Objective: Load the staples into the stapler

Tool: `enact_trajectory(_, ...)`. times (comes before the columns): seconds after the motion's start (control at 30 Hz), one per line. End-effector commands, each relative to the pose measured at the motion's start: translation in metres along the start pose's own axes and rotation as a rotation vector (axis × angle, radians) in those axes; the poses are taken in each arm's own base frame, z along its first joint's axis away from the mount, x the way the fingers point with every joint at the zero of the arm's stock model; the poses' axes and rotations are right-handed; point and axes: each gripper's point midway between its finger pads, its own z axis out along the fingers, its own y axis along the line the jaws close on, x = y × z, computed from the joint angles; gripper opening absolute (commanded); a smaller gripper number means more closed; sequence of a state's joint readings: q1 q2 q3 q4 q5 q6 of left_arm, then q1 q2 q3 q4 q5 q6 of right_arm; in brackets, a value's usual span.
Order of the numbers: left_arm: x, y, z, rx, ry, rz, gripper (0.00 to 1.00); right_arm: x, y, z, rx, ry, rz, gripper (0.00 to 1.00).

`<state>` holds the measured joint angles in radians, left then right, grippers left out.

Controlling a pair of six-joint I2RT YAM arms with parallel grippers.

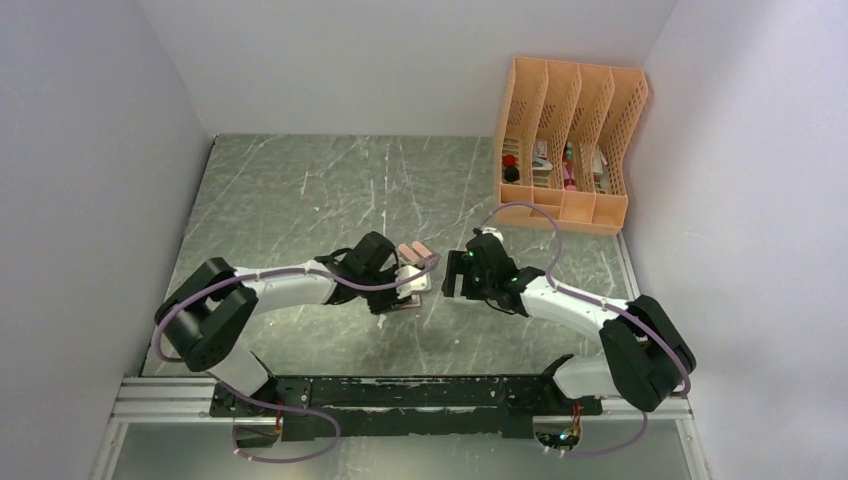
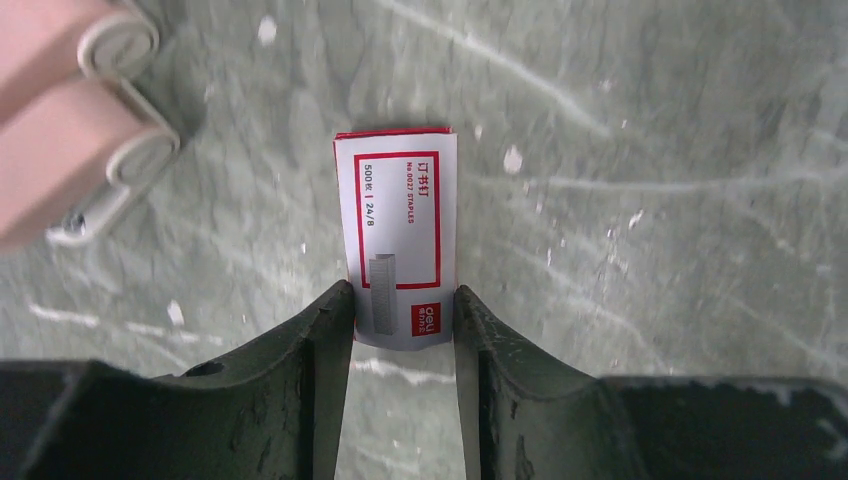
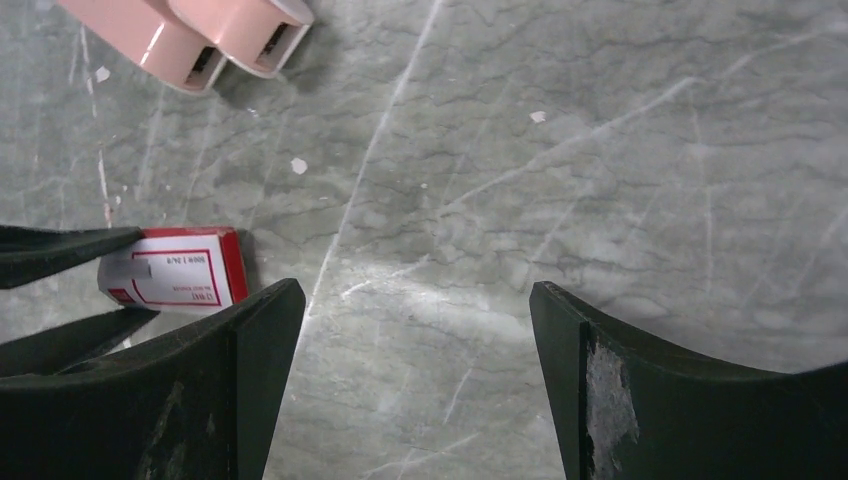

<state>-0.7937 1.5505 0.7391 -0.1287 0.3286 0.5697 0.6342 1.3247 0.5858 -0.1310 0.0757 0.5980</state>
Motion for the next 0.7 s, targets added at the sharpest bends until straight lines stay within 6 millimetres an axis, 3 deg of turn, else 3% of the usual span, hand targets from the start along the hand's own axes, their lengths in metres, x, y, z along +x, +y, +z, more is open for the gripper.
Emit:
enact_trajectory(0.0, -0.031, -0.010, 0.013, 0.066, -0.040, 0.056, 0.43, 0.001, -0.024, -0.006, 0.104, -0.021, 0.053, 0.89)
enact_trajectory(0.17, -0.046, -0.021, 0.035, 0.096, -0.057, 0.038, 0.44, 0.003, -0.050, -0.014, 0.176, -0.022, 0.101, 0.89)
enact_trajectory(0.3, -0.044, -0.027, 0.046, 0.091, -0.049, 0.023, 0.46, 0.003, -0.066, -0.021, 0.208, -0.020, 0.134, 0.89)
enact_trajectory(0.57, -0.035, -0.033, 0.044, 0.060, -0.075, -0.021, 0.67, 0.009, -0.065, -0.023, 0.197, 0.009, 0.150, 0.89)
enact_trajectory(0.67, -0.035, -0.035, 0.043, 0.056, -0.097, -0.032, 0.69, 0.009, -0.066, -0.023, 0.206, 0.017, 0.150, 0.89)
